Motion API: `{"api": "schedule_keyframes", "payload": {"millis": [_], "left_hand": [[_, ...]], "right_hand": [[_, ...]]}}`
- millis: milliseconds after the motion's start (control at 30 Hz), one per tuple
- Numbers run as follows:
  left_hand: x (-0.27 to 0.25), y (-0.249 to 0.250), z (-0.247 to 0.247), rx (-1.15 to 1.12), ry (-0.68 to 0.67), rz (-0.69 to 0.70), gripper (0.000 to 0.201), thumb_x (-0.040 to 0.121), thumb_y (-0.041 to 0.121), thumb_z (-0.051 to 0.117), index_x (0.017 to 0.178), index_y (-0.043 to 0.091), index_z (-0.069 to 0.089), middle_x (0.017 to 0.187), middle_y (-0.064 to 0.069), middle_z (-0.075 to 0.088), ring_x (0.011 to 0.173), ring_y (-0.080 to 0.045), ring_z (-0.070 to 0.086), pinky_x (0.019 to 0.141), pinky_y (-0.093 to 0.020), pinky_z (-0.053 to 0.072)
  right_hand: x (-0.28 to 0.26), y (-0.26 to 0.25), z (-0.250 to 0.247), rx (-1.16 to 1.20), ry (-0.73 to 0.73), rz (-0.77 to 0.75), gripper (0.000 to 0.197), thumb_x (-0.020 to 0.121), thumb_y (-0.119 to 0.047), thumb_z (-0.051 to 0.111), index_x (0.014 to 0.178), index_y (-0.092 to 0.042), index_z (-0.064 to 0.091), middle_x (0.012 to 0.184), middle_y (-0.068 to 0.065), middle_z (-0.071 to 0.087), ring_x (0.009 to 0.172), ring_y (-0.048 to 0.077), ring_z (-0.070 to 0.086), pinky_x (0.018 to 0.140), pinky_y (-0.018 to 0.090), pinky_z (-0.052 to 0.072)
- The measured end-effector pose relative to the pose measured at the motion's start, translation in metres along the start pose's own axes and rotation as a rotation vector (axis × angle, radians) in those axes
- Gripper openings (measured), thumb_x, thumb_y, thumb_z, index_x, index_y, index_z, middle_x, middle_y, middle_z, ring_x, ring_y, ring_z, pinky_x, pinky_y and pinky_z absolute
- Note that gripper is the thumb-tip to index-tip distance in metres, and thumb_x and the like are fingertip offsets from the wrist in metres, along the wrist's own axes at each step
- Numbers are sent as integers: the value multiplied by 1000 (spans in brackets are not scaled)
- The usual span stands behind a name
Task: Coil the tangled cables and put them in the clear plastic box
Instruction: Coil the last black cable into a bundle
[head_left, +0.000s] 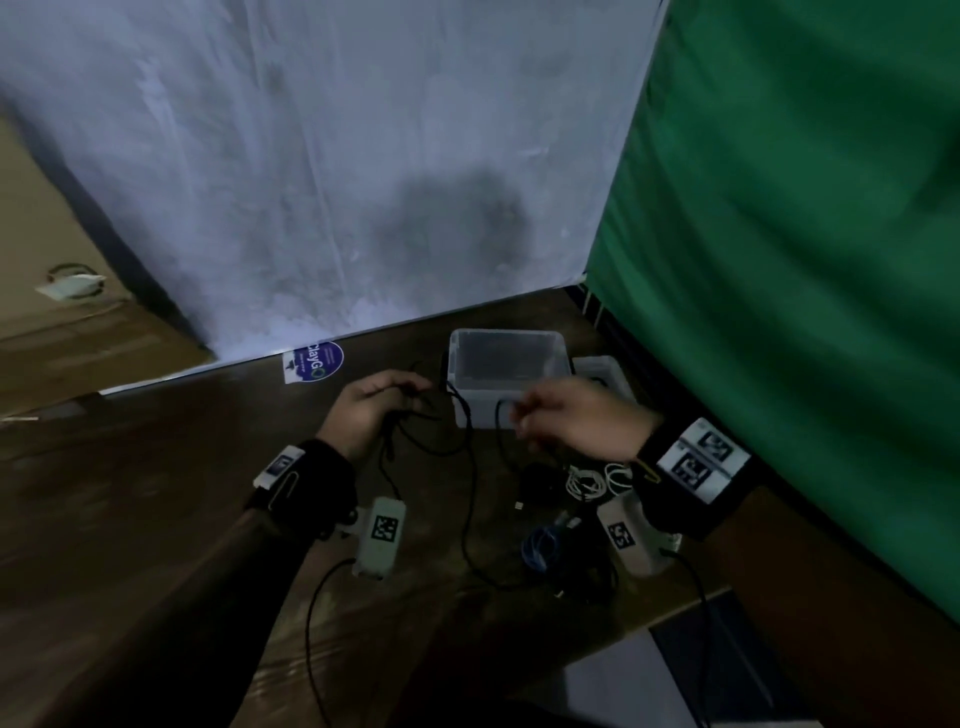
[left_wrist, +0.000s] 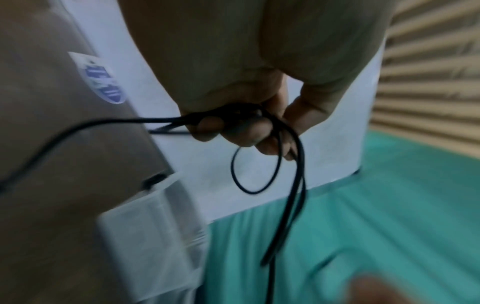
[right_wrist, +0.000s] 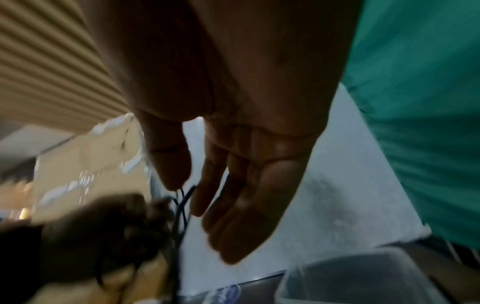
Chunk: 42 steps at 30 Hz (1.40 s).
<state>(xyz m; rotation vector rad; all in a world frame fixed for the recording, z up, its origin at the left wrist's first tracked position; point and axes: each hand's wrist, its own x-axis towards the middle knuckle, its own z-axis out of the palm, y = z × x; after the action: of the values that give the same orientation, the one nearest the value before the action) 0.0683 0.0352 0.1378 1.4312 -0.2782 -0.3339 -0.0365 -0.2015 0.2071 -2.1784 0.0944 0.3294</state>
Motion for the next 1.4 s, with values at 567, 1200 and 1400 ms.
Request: {"api": "schedule_keyframes", "payload": {"millis": [567, 1200, 1400], "left_hand": [[-7, 42, 14, 336, -104, 235, 12, 88, 16, 65, 86, 9, 74, 81, 4, 74, 79, -6, 66, 74, -17, 50], [4, 41, -3, 388, -203, 239, 6, 85, 20, 66, 82, 19, 71, 79, 13, 69, 78, 0, 61, 72, -12, 45], [4, 11, -57, -128, 100, -38, 8, 91, 18, 58, 87, 14, 62, 81, -1, 68, 86, -17, 63, 76, -27, 56]], "right_hand": [[23, -25, 31, -10, 351, -344, 18, 95, -25, 61, 80, -25, 71, 73, -4, 70, 65, 5, 66, 63, 26, 55], [23, -25, 0, 1033, 222, -186, 23, 103, -21, 45, 83, -15, 56, 82, 4, 61, 77, 20, 65, 75, 38, 52], [23, -14, -32, 1239, 464, -202, 24, 103, -23, 43, 79, -22, 47, 63, -7, 47, 55, 8, 47, 55, 24, 45]]}}
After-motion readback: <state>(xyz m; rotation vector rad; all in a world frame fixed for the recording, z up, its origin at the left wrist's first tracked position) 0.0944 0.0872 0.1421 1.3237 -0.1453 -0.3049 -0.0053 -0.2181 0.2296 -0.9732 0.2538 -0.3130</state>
